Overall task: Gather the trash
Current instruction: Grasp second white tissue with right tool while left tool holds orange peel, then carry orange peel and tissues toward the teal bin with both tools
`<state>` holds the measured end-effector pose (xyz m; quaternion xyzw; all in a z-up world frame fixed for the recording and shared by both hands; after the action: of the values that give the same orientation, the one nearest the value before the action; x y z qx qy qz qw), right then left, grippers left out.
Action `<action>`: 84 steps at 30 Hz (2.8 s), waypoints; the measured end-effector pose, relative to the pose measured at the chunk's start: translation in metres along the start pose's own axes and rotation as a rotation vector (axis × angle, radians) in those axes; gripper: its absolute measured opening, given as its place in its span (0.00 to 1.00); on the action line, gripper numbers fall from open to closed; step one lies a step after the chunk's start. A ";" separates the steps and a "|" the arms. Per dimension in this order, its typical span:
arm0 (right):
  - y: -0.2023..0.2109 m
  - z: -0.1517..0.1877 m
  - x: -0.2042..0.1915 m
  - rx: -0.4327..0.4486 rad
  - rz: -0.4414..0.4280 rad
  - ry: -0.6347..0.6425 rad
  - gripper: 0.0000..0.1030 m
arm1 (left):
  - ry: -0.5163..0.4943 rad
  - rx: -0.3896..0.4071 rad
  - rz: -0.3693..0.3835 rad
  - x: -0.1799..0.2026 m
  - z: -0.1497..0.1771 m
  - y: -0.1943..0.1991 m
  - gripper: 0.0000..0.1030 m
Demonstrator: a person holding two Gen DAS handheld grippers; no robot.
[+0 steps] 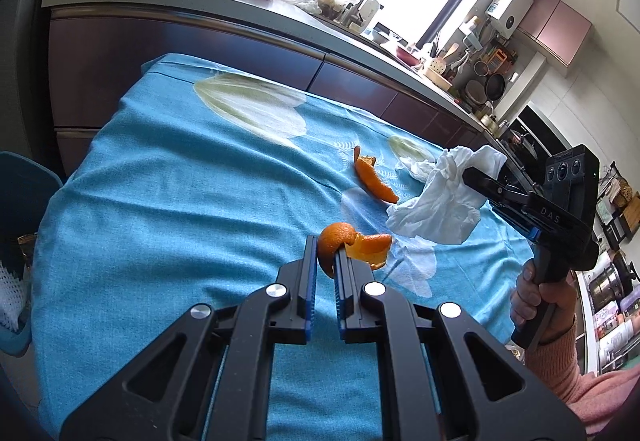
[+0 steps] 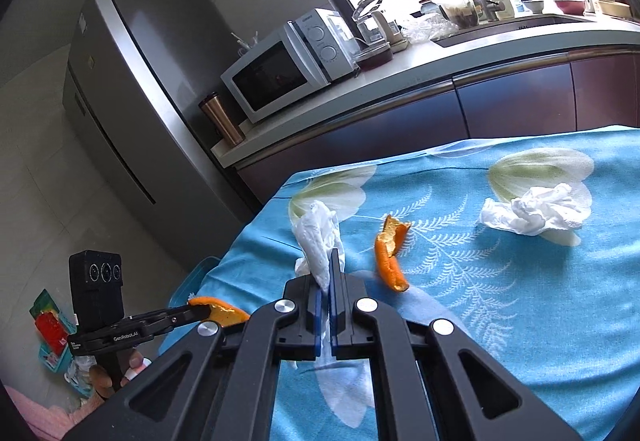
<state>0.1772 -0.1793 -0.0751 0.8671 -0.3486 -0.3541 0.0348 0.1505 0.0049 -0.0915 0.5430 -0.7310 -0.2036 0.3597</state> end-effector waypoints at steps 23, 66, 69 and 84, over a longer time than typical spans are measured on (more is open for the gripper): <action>-0.041 0.017 -0.055 -0.031 -0.139 0.016 0.02 | 0.010 0.069 -0.081 -0.040 0.004 0.053 0.08; -0.112 0.029 -0.117 -0.126 -0.284 0.058 0.02 | 0.106 0.118 -0.213 -0.123 0.013 0.110 0.08; -0.115 0.029 -0.120 -0.130 -0.290 0.060 0.02 | 0.112 0.123 -0.221 -0.128 0.014 0.114 0.08; -0.136 0.032 -0.132 -0.162 -0.334 0.069 0.02 | 0.122 0.142 -0.276 -0.144 0.011 0.125 0.08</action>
<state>0.1687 0.0127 -0.0627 0.9189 -0.1690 -0.3518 0.0570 0.0827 0.1801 -0.0567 0.6737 -0.6388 -0.1655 0.3325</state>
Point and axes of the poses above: each gripper's, at about its wrist camera, not at the fingertips, and y roughly against the way its jaws point, x to its right, z to its underside, the point moved 9 cm from there along -y, roughly the way its jaws point, and after that the axes turned 15 degrees about -z, right-handed, at the moved point
